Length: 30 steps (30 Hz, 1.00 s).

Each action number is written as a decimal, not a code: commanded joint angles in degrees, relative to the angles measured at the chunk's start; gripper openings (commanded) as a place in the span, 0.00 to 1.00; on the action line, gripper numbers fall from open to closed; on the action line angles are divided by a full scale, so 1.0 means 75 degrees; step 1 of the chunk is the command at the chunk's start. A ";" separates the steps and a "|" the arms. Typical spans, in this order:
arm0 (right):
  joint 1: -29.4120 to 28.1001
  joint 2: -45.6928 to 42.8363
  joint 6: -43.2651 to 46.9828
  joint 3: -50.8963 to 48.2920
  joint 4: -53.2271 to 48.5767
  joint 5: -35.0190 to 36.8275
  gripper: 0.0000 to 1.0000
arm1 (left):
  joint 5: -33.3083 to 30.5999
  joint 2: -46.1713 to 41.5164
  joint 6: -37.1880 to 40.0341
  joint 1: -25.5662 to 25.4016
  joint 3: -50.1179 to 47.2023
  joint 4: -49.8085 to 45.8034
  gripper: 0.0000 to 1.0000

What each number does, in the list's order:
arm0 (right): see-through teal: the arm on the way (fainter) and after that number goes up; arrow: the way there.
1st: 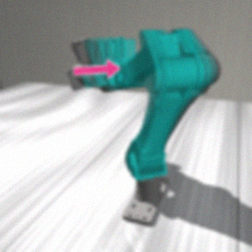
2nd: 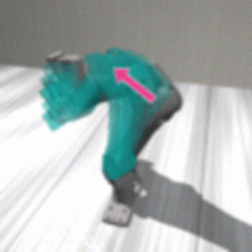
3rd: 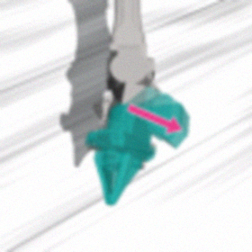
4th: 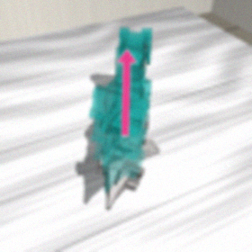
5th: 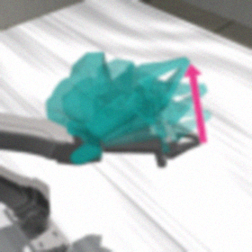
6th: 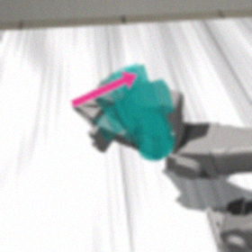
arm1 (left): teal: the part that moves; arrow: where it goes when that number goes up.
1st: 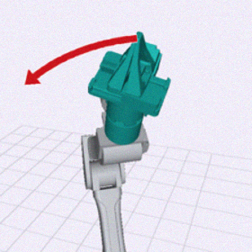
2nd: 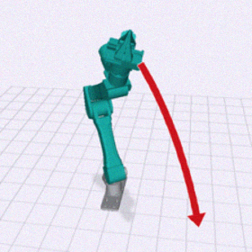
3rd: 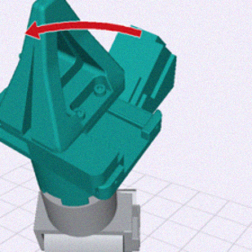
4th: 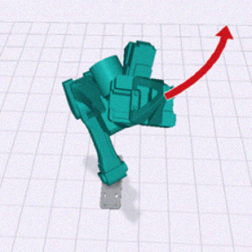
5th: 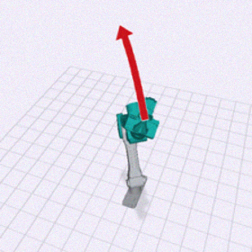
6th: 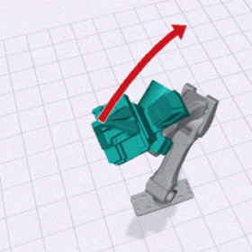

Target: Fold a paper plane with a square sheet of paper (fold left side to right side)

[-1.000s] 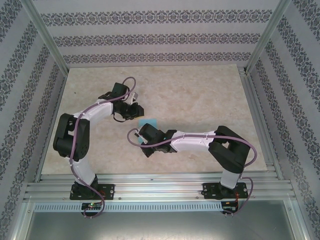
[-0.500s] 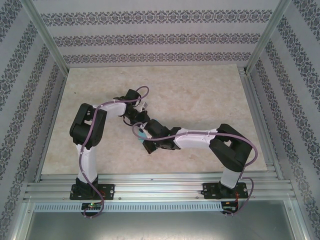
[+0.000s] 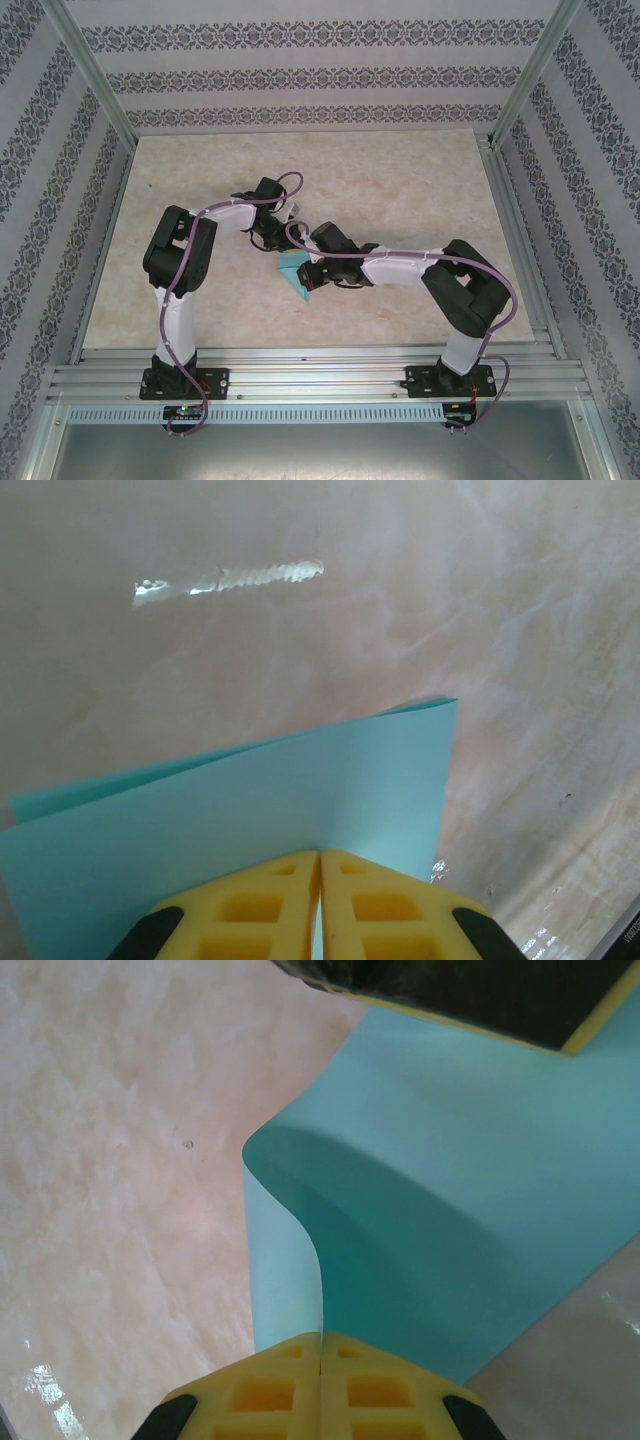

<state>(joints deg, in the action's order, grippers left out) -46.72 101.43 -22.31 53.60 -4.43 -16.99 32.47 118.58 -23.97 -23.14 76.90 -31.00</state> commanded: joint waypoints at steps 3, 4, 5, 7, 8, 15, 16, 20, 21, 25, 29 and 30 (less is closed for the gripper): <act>0.0135 0.0169 -0.0197 -0.0053 0.0341 -0.0285 0.00 | -0.0490 0.0383 0.0206 -0.0156 -0.0035 -0.0284 0.10; 0.0158 0.0207 -0.0221 -0.0042 0.0344 -0.0310 0.00 | -0.0498 0.0384 0.0212 -0.0161 -0.0035 -0.0283 0.10; 0.0170 0.0233 -0.0220 -0.0043 0.0339 -0.0342 0.00 | -0.0506 0.0381 0.0207 -0.0162 -0.0029 -0.0296 0.10; 0.0171 0.0256 -0.0265 -0.0051 0.0323 -0.0359 0.00 | -0.0516 0.0376 0.0207 -0.0174 -0.0012 -0.0317 0.10; 0.0171 0.0247 -0.0283 -0.0092 0.0345 -0.0337 0.00 | -0.0526 0.0383 0.0211 -0.0186 -0.0012 -0.0326 0.10; 0.0239 0.0199 -0.0494 -0.0309 0.0500 -0.0220 0.00 | -0.0564 0.0396 0.0216 -0.0195 0.0003 -0.0319 0.10; 0.0252 0.0198 -0.0506 -0.0324 0.0519 -0.0219 0.00 | -0.0567 0.0389 0.0207 -0.0192 -0.0006 -0.0313 0.10; 0.0270 0.0177 -0.0591 -0.0426 0.0588 -0.0155 0.00 | -0.0602 0.0394 0.0214 -0.0187 -0.0023 -0.0327 0.10; 0.0278 0.0158 -0.0613 -0.0452 0.0590 -0.0100 0.00 | -0.0614 0.0405 0.0211 -0.0192 -0.0023 -0.0317 0.10; 0.0346 0.0219 -0.0681 -0.0416 0.0643 -0.0193 0.00 | -0.0611 0.0419 0.0208 -0.0198 -0.0023 -0.0303 0.10; 0.0346 0.0269 -0.0678 -0.0361 0.0590 -0.0201 0.00 | -0.0614 0.0422 0.0207 -0.0200 -0.0029 -0.0285 0.10; 0.0352 0.0260 -0.0673 -0.0385 0.0590 -0.0174 0.00 | -0.0614 0.0429 0.0201 -0.0203 -0.0032 -0.0285 0.09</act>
<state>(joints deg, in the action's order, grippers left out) -44.47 102.80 -27.00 50.72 -1.63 -18.33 31.83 118.63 -23.97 -23.44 77.17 -31.20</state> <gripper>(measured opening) 0.043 0.097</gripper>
